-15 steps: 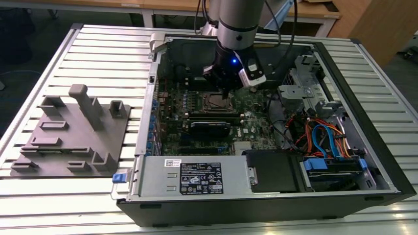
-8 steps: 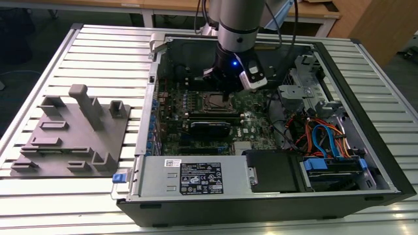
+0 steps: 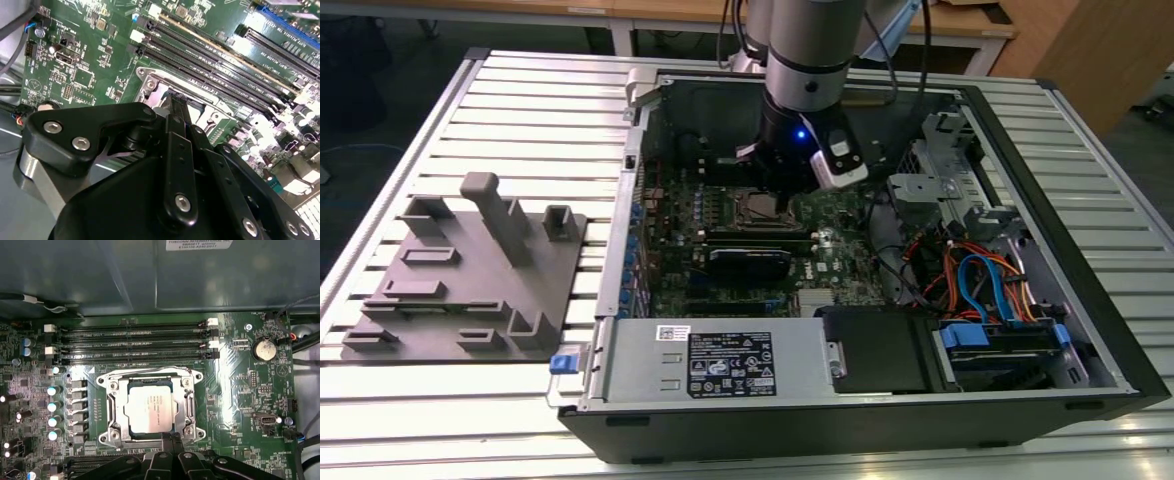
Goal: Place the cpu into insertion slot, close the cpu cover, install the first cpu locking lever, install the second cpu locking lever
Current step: 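Install the second cpu locking lever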
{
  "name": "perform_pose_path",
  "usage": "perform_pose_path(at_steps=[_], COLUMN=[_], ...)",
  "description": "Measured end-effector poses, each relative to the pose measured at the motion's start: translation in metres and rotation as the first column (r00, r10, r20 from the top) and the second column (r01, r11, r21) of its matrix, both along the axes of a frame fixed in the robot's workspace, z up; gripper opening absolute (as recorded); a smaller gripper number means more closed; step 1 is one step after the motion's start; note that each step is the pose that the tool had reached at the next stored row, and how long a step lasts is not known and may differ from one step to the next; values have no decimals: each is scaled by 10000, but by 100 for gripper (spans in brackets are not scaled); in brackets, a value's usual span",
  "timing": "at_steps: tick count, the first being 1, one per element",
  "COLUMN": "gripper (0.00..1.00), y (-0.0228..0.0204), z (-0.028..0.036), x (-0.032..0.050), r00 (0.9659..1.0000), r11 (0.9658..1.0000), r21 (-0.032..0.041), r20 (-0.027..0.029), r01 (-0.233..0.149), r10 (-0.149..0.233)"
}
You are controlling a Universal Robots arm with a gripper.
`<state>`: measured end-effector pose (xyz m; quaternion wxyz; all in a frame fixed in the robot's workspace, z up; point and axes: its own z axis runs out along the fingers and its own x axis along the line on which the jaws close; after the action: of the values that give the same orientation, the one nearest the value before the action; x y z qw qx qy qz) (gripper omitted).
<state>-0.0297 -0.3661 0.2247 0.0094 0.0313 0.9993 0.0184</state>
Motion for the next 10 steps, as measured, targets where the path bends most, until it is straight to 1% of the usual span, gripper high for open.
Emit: perform_pose_path(at_steps=[7,10], gripper=[11,11], y=[0,0], z=[74,82], x=[0,1], r00=[10000,10000], r11=[10000,10000], r21=[4,5], r20=[-1,0], r01=[-1,-2], r10=[1,2])
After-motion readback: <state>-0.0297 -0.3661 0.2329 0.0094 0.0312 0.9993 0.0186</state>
